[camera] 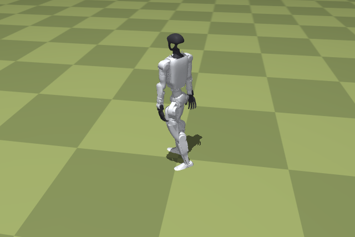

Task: Upper body actions

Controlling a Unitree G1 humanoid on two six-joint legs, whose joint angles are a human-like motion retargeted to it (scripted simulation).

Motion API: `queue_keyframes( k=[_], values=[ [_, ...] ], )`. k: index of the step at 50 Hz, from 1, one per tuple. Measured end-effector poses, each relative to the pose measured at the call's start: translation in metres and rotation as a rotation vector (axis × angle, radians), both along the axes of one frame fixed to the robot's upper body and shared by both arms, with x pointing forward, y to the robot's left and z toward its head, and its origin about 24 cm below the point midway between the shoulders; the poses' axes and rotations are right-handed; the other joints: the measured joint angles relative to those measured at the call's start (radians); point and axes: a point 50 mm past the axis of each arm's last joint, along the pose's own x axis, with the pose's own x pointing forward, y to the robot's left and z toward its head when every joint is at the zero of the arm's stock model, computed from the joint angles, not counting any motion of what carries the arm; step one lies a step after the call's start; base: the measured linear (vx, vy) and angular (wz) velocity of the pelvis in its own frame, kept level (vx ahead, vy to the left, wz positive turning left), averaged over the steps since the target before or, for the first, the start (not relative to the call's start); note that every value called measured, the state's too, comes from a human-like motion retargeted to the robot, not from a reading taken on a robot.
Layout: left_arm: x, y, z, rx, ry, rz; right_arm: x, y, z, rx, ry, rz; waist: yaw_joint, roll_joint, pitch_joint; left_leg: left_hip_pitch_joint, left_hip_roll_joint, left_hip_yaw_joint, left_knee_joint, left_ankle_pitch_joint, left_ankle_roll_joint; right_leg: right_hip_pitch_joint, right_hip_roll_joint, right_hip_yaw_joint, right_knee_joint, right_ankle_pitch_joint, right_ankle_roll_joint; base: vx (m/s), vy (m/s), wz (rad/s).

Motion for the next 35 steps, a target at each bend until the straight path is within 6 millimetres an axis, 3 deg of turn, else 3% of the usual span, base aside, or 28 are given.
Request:
queue_keyframes(
  k=[8,20,27,35],
  values=[
    [-0.027,-0.002,0.002,-0.012,0.108,-0.013,-0.006,-0.01,0.002,-0.017,0.008,-0.008,0.077,-0.011,0.016,-0.047,-0.028,-0.202,0.014,0.029,0.047,0.087,-0.067,-0.119,-0.003,-0.065,0.007,0.17,0.09,1.23],
    [-0.043,0.021,0.006,0.072,0.158,0.087,-0.018,-0.008,0.001,0.0,0.025,-0.013,0.27,-0.077,0.008,-0.151,-0.122,-0.561,0.061,0.084,0.112,0.244,-0.161,-0.366,-0.034,-0.148,0.028,0.2,0.21,1.51],
    [-0.052,0.026,0.008,0.108,0.182,0.191,-0.004,0.003,-0.002,0.05,-0.025,0.045,0.364,-0.128,0.024,-0.193,-0.171,-0.66,0.083,0.121,0.114,0.314,-0.209,-0.504,-0.051,-0.167,0.05,0.05,0.2,1.18],
    [-0.081,0.022,0.014,0.115,0.281,0.281,0.012,0.012,-0.003,0.078,-0.073,0.117,0.453,-0.147,0.017,-0.224,-0.195,-0.689,0.091,0.137,0.108,0.32,-0.239,-0.561,-0.053,-0.162,0.062,0.0,0.12,0.38]
  ],
)
